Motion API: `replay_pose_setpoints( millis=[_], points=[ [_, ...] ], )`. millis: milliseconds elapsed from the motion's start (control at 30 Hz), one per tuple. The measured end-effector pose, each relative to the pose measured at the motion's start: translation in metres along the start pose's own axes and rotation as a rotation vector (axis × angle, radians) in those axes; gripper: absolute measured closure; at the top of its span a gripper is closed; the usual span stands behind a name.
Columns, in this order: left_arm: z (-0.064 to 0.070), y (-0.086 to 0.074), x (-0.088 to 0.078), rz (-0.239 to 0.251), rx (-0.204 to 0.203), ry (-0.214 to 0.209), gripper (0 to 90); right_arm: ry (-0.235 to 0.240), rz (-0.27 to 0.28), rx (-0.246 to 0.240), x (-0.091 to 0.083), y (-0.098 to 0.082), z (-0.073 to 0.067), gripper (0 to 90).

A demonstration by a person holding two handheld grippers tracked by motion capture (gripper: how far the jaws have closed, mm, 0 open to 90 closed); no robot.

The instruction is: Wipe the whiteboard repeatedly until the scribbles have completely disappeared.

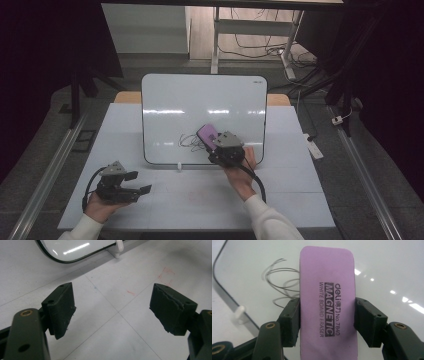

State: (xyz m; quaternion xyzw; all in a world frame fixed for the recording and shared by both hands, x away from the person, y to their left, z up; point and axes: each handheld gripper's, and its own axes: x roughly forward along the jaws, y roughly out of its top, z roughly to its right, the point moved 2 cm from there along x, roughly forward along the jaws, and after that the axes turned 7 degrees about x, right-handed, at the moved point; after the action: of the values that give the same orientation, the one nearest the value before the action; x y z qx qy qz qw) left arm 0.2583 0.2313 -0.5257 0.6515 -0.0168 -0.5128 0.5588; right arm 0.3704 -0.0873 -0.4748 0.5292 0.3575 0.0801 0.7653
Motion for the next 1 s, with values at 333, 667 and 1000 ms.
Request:
replay_pose_setpoints(
  millis=[333,667,1000],
  points=[
    [0.0,0.0,0.0,0.0,-0.002,0.002,21.3,0.058,-0.009,-0.023,0.01,-0.001,-0.022,40.6],
    [-0.002,-0.001,-0.001,0.005,-0.006,0.003,21.3,-0.097,0.047,0.08,-0.016,0.0,0.039,40.6],
    [0.0,0.0,0.0,0.0,0.003,0.001,21.6,0.032,0.014,0.007,0.008,0.0,-0.015,40.7]
  ],
)
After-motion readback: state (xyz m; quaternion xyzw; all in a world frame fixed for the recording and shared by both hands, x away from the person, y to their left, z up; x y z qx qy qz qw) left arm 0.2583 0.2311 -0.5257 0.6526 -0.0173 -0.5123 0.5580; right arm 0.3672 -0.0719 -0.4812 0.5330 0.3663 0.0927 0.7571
